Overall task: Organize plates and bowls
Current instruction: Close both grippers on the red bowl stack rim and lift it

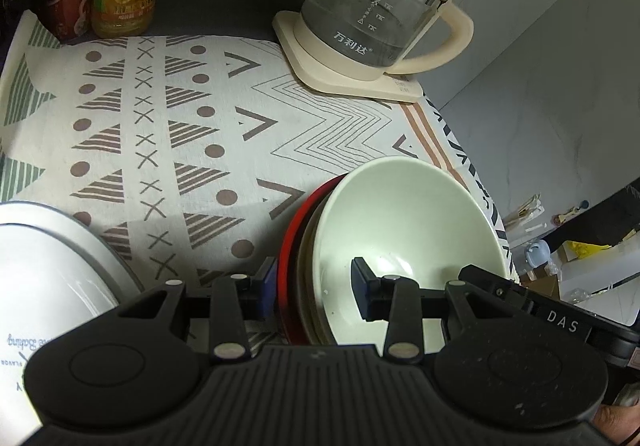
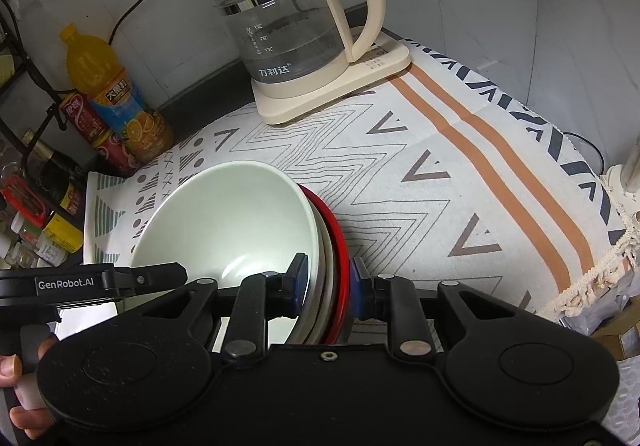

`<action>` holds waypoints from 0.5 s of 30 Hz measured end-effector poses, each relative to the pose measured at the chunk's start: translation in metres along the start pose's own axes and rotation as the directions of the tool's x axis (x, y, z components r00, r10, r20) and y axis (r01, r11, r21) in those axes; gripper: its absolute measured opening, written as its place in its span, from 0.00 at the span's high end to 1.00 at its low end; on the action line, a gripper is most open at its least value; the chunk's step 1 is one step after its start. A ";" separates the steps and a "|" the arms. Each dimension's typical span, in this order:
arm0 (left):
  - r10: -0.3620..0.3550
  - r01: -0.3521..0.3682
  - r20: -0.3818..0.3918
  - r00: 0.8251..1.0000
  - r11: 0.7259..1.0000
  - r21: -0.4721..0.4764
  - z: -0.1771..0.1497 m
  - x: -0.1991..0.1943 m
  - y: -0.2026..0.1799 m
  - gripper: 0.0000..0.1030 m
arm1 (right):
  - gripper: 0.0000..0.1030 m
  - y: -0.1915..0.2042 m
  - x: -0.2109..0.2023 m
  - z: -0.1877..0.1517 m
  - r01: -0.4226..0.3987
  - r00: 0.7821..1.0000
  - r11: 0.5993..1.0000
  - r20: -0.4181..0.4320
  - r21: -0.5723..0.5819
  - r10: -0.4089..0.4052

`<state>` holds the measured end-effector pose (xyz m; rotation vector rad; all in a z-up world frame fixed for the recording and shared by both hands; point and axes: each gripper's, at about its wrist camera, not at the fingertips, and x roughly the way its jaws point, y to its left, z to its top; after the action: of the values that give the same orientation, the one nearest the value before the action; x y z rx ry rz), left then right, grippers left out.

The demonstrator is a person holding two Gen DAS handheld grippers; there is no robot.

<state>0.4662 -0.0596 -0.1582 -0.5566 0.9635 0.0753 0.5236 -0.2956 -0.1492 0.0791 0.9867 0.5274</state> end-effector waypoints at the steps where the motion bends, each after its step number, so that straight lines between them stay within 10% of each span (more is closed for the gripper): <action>1: -0.001 0.001 0.001 1.000 1.000 0.003 -0.001 -0.001 0.000 0.64 | 0.78 0.000 0.000 -0.001 0.002 1.000 1.000 0.002 -0.002 -0.002; 15: -0.008 0.006 -0.071 0.997 0.999 -0.032 -0.011 0.013 0.009 0.64 | 0.73 -0.003 0.018 -0.012 0.013 0.998 1.000 -0.057 -0.001 -0.013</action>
<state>0.4629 -0.0599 -0.1774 -0.5955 1.0310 0.0647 0.5230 -0.2920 -0.1702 0.0574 1.0420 0.5207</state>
